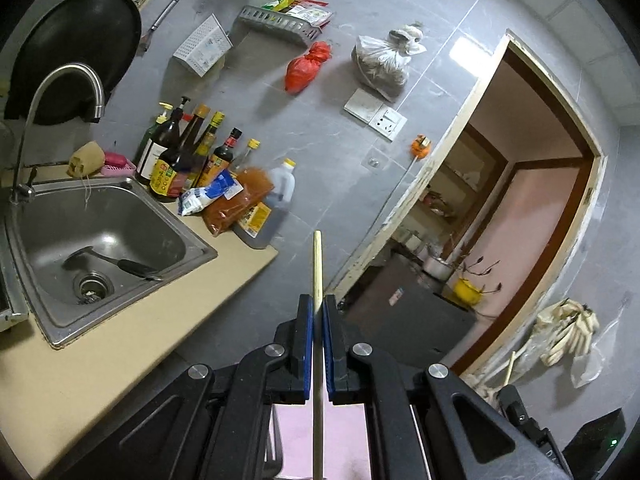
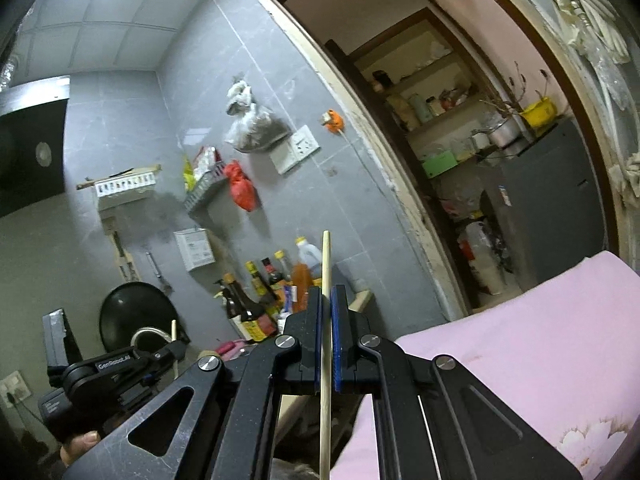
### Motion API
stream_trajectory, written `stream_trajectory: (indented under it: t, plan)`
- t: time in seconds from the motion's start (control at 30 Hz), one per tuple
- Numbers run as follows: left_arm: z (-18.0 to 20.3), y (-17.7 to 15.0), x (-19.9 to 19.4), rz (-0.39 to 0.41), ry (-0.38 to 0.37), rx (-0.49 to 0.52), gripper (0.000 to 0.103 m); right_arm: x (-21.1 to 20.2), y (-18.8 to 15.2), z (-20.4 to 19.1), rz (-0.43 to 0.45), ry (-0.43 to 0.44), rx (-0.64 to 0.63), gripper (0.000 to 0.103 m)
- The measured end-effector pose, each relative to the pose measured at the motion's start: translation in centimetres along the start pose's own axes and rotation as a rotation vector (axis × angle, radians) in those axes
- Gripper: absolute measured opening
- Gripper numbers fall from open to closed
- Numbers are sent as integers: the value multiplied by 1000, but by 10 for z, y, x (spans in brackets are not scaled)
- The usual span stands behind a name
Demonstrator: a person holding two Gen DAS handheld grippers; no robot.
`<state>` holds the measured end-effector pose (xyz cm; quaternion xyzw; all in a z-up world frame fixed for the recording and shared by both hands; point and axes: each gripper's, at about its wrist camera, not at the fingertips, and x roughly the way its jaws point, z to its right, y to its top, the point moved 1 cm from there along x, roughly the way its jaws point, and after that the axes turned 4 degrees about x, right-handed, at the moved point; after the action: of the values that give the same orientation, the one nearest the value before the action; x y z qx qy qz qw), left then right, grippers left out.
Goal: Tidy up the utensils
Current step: 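Lift the chopstick in the right gripper and carry it over the holder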
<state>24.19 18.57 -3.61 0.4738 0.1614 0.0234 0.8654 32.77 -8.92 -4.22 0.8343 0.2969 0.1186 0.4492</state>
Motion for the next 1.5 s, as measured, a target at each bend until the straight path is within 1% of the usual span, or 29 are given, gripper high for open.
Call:
stream_trajectory:
  t: [0.07,0.2,0.4,0.53,0.67,0.83,0.97,1.17,1.27,1.33,1.43,1.5]
  plan:
    - [2,-6,0,11,7,13,5,2,-4,5,10,-6,2,4]
    - [12,-16,-1,55,41,82,5,6,-10,6,26,-11,-19,4]
    - [23,-31,-6,108,69,169,5,6,-19,5,38,-6,-64,4]
    - [25,-37,-10,126,69,176,5,2,-21,-2,49,-14,-128,4]
    - [27,-41,-13,147,78,187,5,-1,-25,-5,36,-16,-172,4]
    - [30,-49,-14,165,87,215,5,-4,-28,-5,17,-13,-188,4]
    - [29,-49,-14,162,85,212,5,-6,-30,-7,2,-14,-207,4]
    - [21,-57,-17,157,90,177,5,-10,-31,-8,11,-19,-244,4]
    - [18,-60,-19,145,76,172,5,-10,-33,-7,0,-22,-236,4]
    - [18,-61,-21,126,58,181,5,-12,-33,-7,-5,-22,-233,4]
    - [18,-60,-23,95,38,209,5,-14,-32,-7,-44,-12,-239,4]
    - [18,-60,-25,58,11,236,5,-16,-32,-6,-78,-8,-240,4]
